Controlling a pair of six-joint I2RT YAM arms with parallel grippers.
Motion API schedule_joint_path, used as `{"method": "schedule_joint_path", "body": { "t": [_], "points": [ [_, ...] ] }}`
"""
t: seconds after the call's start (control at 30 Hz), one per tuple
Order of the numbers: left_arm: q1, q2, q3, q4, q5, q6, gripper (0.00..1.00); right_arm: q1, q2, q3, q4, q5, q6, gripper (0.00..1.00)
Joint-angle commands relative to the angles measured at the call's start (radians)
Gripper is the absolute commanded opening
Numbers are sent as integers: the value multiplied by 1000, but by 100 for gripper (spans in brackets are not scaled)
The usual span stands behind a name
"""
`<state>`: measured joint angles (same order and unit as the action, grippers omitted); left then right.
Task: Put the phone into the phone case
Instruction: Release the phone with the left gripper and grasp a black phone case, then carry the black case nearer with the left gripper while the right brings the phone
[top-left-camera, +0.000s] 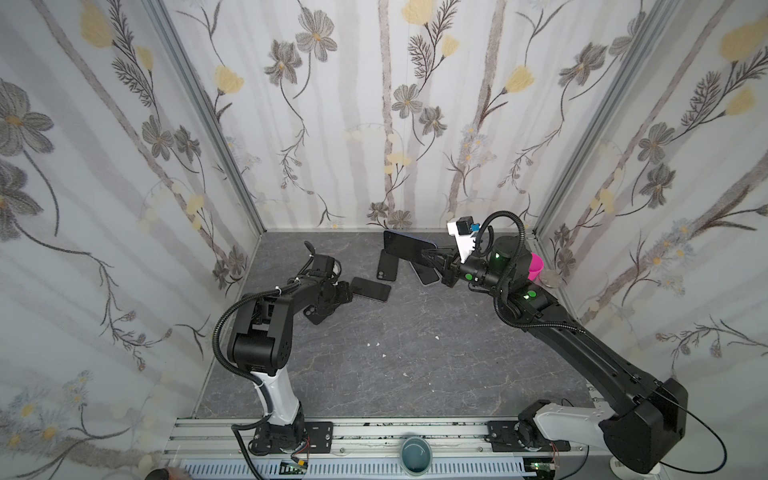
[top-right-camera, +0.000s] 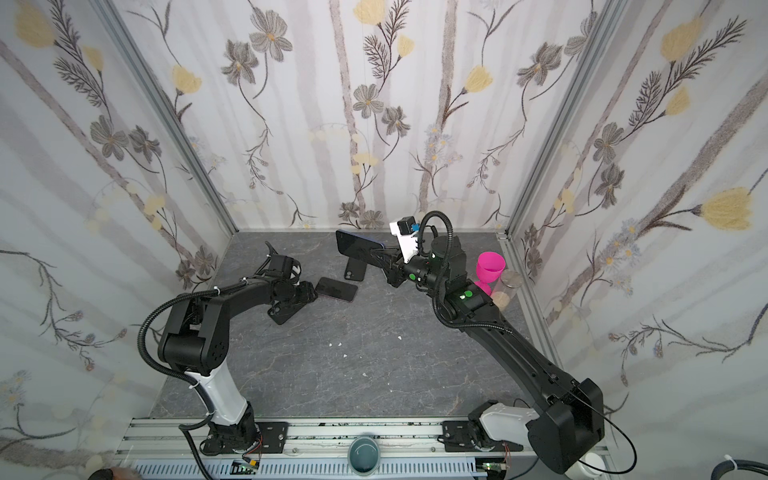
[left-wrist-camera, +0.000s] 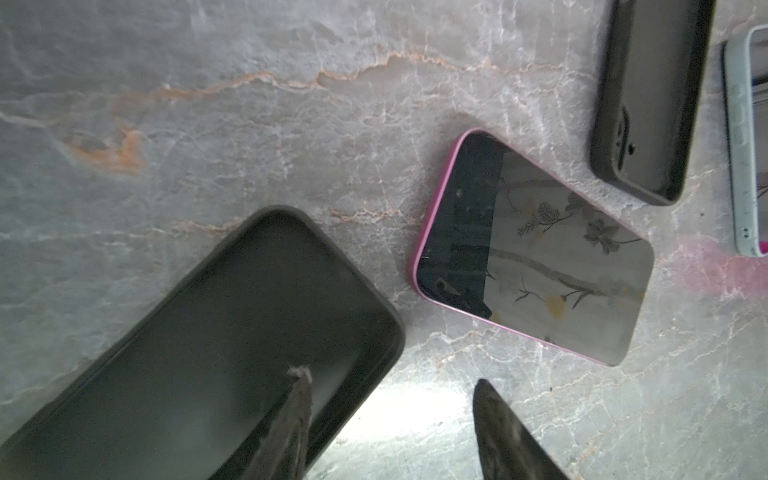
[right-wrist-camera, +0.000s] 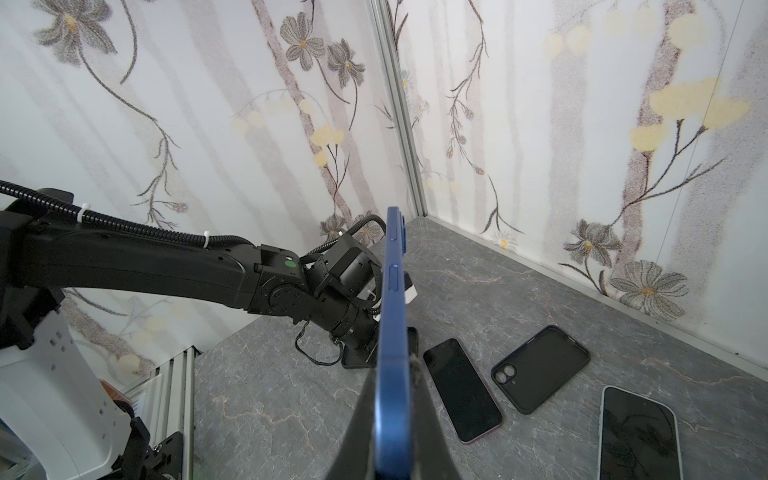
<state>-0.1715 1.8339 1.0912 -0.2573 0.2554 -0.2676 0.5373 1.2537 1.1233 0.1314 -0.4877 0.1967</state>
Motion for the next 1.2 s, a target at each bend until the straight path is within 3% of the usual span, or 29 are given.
{"method": "schedule_joint_path", "body": {
  "t": [0.0,0.33,0.73,1.17],
  "points": [
    [-6,8,13,-49,17,31,61,2,-10,0,50,-5,-14,0],
    [-90,1,10,-106,20,53,59,1,-18,-5,58,-14,-12,0],
    [-263,-52,-68,-152,49,76,58,2,-43,-17,55,-8,-14,0],
    [-487,-50,-85,-88,202,129,57,2,-73,-14,38,6,-16,0]
  ]
}}
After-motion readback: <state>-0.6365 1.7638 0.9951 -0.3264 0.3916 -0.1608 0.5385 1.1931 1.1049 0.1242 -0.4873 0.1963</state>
